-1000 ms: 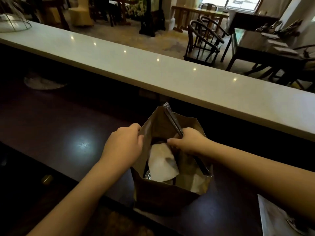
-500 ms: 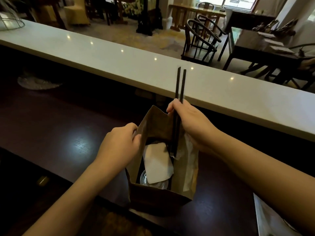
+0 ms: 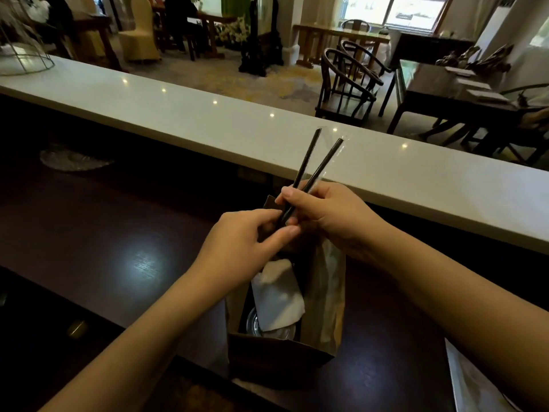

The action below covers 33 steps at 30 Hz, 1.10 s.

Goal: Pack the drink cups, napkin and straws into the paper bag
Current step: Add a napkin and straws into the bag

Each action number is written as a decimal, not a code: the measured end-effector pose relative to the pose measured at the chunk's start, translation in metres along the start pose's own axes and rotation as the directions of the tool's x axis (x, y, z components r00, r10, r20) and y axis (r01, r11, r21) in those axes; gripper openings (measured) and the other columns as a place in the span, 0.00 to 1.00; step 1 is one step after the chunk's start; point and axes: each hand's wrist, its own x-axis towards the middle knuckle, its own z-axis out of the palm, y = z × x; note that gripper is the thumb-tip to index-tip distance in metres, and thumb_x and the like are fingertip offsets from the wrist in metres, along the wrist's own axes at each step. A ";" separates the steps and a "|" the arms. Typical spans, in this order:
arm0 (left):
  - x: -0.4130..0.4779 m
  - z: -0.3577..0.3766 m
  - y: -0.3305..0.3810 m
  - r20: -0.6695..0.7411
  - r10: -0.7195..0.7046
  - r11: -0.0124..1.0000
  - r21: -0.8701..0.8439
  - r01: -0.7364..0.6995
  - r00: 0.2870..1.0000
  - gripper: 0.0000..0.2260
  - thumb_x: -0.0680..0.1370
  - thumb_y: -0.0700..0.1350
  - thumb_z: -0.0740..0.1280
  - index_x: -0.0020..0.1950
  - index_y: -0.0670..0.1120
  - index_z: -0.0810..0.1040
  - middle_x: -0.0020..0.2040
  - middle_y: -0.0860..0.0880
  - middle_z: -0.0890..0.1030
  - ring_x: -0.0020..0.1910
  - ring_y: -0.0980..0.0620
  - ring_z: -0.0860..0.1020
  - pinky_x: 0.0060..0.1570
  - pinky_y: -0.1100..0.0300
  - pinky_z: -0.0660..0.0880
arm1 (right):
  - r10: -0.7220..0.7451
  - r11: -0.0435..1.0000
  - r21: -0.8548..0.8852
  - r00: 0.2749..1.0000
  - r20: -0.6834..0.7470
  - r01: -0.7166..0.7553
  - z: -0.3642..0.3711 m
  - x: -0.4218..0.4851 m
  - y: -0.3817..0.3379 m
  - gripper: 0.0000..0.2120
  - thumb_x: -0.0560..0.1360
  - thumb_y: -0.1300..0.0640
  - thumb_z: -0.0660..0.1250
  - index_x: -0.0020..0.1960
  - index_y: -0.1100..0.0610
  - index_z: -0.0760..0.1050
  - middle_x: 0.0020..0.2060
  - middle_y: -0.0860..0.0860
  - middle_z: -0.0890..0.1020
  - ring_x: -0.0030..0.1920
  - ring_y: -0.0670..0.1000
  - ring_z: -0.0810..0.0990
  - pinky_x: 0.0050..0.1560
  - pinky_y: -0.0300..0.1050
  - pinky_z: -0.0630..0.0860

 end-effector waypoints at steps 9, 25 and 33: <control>0.002 0.000 -0.002 0.063 -0.044 0.982 0.187 0.031 0.997 0.13 0.73 0.53 0.66 0.56 0.54 0.79 0.39 0.56 0.79 0.37 0.60 0.74 0.37 0.62 0.68 | 0.031 0.996 0.078 0.998 0.055 -0.035 -0.030 0.002 -0.023 0.07 0.75 0.58 0.65 0.47 0.60 0.80 0.38 0.50 0.80 0.29 0.42 0.78 0.32 0.31 0.76; -0.025 -0.003 -0.029 0.010 -0.253 0.915 0.328 0.235 0.967 0.15 0.77 0.43 0.61 0.63 0.53 0.72 0.48 0.50 0.84 0.46 0.50 0.80 0.37 0.62 0.72 | 0.358 -0.130 -0.632 0.631 0.688 0.764 0.044 0.022 0.097 0.17 0.78 0.56 0.62 0.65 0.59 0.71 0.61 0.57 0.71 0.50 0.56 0.75 0.41 0.46 0.68; -0.030 -0.005 -0.036 -0.027 -0.242 0.929 0.282 0.240 0.970 0.15 0.77 0.43 0.61 0.63 0.52 0.73 0.48 0.51 0.84 0.46 0.50 0.80 0.41 0.62 0.69 | 0.389 0.494 -0.822 0.774 0.500 0.283 0.025 0.027 0.133 0.20 0.72 0.54 0.70 0.63 0.55 0.74 0.61 0.54 0.74 0.59 0.54 0.75 0.56 0.44 0.74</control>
